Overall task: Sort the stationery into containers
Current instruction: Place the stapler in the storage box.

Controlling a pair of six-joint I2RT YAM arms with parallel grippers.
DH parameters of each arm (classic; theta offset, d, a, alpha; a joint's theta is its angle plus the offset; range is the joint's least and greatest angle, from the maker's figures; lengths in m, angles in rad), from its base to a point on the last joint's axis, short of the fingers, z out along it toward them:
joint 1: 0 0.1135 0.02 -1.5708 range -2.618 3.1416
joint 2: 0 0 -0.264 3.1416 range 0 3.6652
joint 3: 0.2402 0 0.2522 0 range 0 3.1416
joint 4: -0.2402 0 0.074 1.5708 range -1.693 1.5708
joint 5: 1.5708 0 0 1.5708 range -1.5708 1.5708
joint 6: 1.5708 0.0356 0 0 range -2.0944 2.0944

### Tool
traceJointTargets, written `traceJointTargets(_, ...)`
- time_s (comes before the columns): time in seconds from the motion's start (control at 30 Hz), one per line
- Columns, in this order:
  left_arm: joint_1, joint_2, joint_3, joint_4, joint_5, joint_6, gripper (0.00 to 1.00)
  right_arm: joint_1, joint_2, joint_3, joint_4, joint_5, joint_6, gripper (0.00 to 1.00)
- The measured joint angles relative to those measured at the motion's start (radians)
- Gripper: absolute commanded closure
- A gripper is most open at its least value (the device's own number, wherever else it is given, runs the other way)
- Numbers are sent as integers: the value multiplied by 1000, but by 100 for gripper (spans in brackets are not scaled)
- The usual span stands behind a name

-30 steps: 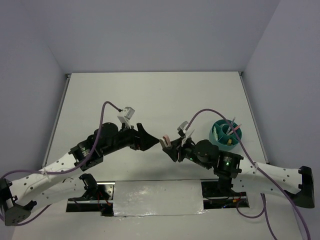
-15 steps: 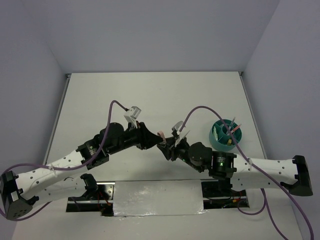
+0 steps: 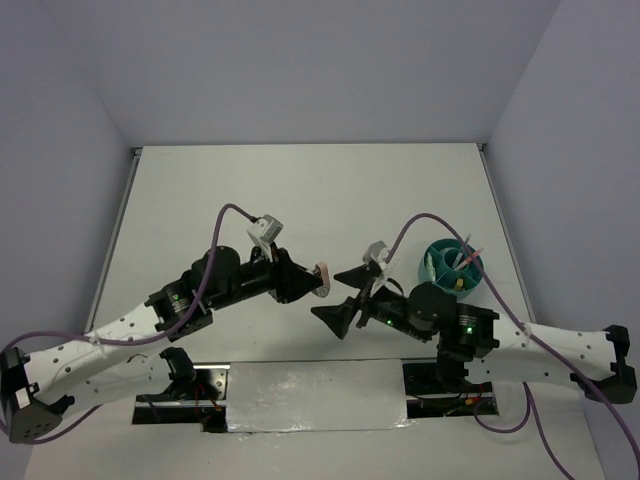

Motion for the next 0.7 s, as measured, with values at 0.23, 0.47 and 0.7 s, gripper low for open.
traceJointTargets(0.23, 0, -142, -39, 85, 258, 182, 100, -140, -211, 38, -109, -312, 69, 6)
traceJointTargets(0.47, -9, -195, -114, 209, 525, 216, 100, -141, -144, 141, -106, -511, 80, 24)
traceJointTargets(0.7, -16, -208, -114, 225, 596, 241, 100, -141, -23, 152, -96, -564, 86, 31)
